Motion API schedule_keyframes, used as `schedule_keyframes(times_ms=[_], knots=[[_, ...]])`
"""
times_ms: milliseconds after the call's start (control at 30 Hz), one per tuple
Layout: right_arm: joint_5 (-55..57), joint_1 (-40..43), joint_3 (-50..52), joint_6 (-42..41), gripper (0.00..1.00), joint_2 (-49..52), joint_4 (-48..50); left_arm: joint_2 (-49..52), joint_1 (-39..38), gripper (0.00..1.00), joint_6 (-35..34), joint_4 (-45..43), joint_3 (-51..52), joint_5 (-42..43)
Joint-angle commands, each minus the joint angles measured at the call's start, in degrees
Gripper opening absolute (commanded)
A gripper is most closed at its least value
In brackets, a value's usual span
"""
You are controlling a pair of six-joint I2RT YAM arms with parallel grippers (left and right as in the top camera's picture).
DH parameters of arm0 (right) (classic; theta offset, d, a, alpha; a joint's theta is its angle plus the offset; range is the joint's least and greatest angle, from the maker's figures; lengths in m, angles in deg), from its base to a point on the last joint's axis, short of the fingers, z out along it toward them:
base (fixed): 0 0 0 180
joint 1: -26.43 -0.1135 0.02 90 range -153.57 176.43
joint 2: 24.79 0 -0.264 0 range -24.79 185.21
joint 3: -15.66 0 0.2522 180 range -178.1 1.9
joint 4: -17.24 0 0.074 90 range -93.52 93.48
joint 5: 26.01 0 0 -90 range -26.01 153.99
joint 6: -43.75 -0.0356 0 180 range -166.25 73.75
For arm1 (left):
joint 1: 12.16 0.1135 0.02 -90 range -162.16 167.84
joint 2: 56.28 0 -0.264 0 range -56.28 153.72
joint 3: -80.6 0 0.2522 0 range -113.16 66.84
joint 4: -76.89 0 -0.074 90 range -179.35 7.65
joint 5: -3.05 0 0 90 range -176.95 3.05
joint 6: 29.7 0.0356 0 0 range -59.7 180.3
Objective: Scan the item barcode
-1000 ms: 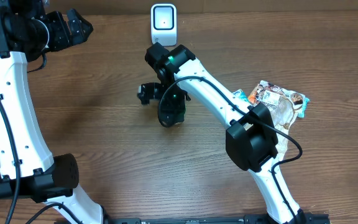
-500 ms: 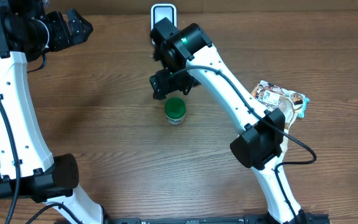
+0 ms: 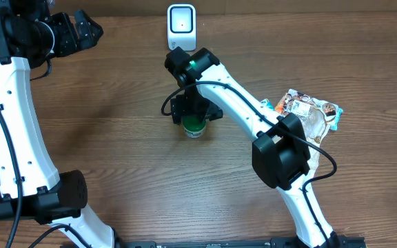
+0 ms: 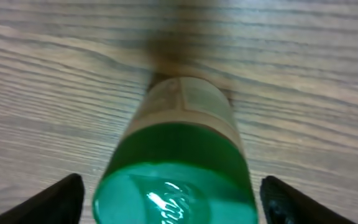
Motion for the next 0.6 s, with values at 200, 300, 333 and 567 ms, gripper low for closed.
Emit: schedule_keyframes(times_ms=[200,300,333,567], knots=[[2.6,-0.2,1.0,3.8,0.58,0.0,0.6,-0.2,-0.4,1.00,-0.2,-0.1,-0.1,-0.1],[3.5,-0.2,1.0,3.9,0.50,0.0,0.7,-0.2,-0.4,1.00,-0.2,-0.1,-0.1,-0.1],[3.6,-0.2,1.0,4.2,0.50,0.0,0.7,-0.2,-0.4,0.99,-0.2,-0.1,-0.1,-0.1],[-0.7,-0.1,-3.7,12.1,0.39,-1.3,-0.7,-0.2,-0.4,1.00,-0.2,-0.1,-0.1,-0.1]])
